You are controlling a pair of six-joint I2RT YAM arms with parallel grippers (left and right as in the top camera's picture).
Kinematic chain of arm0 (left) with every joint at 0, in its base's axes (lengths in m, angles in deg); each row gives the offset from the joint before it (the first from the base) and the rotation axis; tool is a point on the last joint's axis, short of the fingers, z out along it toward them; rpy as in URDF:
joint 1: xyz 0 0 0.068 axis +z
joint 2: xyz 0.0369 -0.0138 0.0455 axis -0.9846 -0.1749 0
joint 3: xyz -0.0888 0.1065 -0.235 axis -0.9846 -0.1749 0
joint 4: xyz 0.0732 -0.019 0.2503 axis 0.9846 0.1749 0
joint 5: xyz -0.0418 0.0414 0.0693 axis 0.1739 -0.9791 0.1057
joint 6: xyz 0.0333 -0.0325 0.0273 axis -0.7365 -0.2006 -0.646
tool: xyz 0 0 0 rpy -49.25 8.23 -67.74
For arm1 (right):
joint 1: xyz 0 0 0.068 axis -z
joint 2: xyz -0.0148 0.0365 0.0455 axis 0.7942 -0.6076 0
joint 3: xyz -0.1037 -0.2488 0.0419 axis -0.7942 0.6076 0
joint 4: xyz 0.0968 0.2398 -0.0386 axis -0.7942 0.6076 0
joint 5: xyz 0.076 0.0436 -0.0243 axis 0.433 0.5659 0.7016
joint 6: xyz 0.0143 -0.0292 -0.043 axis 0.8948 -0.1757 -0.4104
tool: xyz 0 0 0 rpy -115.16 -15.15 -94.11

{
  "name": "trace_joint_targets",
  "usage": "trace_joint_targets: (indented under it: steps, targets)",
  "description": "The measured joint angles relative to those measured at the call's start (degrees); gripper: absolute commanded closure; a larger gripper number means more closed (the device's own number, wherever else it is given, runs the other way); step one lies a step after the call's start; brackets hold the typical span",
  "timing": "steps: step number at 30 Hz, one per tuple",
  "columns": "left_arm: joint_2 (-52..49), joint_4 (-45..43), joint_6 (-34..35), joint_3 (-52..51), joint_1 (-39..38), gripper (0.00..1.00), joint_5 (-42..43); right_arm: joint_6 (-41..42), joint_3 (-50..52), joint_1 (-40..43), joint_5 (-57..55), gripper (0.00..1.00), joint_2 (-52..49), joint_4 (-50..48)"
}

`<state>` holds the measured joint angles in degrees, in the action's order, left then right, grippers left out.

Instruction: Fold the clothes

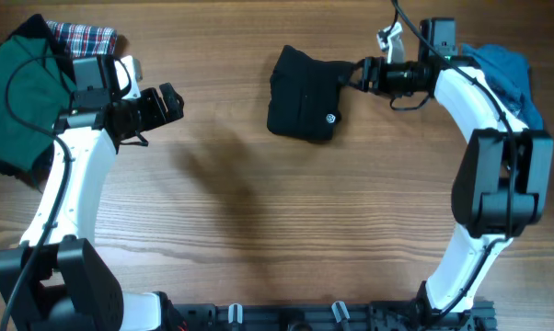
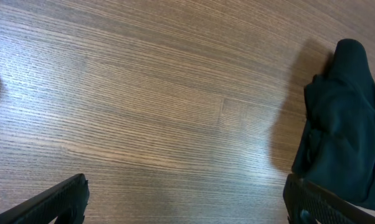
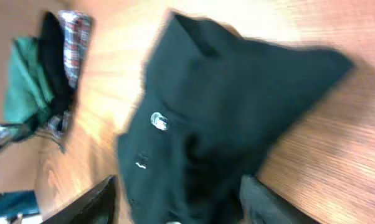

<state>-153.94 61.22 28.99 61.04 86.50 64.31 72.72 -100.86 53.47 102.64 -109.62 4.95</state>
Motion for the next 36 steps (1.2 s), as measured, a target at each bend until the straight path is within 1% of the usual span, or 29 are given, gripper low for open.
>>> trace_joint_targets:
  steps: [2, 5, 13, 16, 21, 24, 25, 29, 36]
  targets:
    - [0.0, 0.0, 0.0, 0.0, 0.0, 0.00, 0.0, 1.3, 0.0, -0.5, 0.7, 0.86, 2.1, -4.0]
    - [0.0, 0.0, 0.0, 0.0, 0.0, 0.00, 0.0, 3.3, -0.1, -2.2, 0.3, 0.91, 4.1, -7.9]
    - [0.0, 0.7, 0.0, 0.0, 0.0, 0.00, 0.0, 5.0, -0.1, -12.1, -6.1, 0.95, 3.7, -9.3]
    - [0.0, 1.2, 0.0, 0.0, 0.0, 0.00, 0.0, 6.0, -0.1, -13.8, -8.0, 0.96, 2.6, -9.5]
    - [0.0, 1.7, 0.0, 0.0, 0.0, 0.00, 0.0, 6.6, -0.1, -13.2, -9.7, 0.96, -1.2, -10.1]
    - [0.0, 1.7, 0.0, 0.0, 0.0, 0.00, 0.0, 6.6, -0.1, -13.0, -10.3, 0.97, -3.7, -12.2]
    - [0.0, 1.7, 0.0, 0.0, 0.0, 0.00, 0.0, 6.6, -0.1, -13.0, -10.4, 0.96, -4.3, -13.0]
    - [0.0, 1.9, 0.0, 0.0, 0.0, 0.00, 0.0, 7.0, -0.1, -12.6, -10.6, 0.96, -7.5, -16.8]
    - [0.0, 2.4, 0.0, 0.0, 0.0, 0.00, 0.0, 7.9, -0.1, -8.7, -9.9, 0.95, -12.5, -20.7]
